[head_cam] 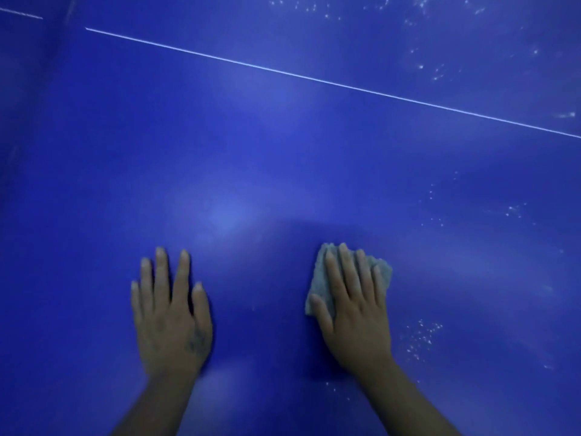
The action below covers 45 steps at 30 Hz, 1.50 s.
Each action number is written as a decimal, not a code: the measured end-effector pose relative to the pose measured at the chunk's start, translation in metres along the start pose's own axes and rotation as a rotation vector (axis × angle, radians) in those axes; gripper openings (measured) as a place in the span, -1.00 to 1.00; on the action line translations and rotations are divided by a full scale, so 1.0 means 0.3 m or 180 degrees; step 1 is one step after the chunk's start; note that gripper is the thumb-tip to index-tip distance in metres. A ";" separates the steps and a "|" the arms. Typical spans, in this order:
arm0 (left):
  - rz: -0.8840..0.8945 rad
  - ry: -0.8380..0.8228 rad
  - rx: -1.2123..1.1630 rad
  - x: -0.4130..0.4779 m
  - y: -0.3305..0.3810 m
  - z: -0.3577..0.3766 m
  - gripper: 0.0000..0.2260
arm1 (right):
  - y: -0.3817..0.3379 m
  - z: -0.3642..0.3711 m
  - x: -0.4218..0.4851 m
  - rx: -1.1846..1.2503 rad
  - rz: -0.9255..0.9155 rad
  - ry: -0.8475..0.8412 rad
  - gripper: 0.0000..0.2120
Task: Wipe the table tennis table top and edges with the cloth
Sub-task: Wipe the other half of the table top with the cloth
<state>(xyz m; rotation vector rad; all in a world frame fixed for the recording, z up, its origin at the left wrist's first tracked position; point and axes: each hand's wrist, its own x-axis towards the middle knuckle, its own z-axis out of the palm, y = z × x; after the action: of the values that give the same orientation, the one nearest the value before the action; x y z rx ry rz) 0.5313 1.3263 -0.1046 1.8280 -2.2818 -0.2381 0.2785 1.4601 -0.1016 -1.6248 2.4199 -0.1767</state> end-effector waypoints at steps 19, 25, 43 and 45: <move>-0.0213 0.0086 0.0053 -0.080 -0.046 0.030 -0.48 | -0.295 0.077 0.319 0.0377 -0.1371 0.0060 -0.37; -0.0219 0.0074 0.0040 -0.081 -0.044 0.031 -0.48 | -0.229 0.090 0.070 0.0331 -0.2224 -0.0440 -0.34; -0.0253 0.0115 -0.0035 -0.084 -0.025 0.018 -0.49 | -0.119 0.027 0.237 0.0081 -0.0159 0.0241 -0.31; -0.0261 0.0112 -0.0032 -0.084 -0.027 0.019 -0.49 | -0.246 0.093 0.004 0.0268 -0.0769 0.0067 -0.32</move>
<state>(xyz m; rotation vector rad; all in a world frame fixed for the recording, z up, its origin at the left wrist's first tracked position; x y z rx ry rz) 0.5429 1.3490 -0.1136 1.9077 -2.1811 -0.2278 0.3511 1.4314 -0.1125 -1.8803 2.1920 -0.3318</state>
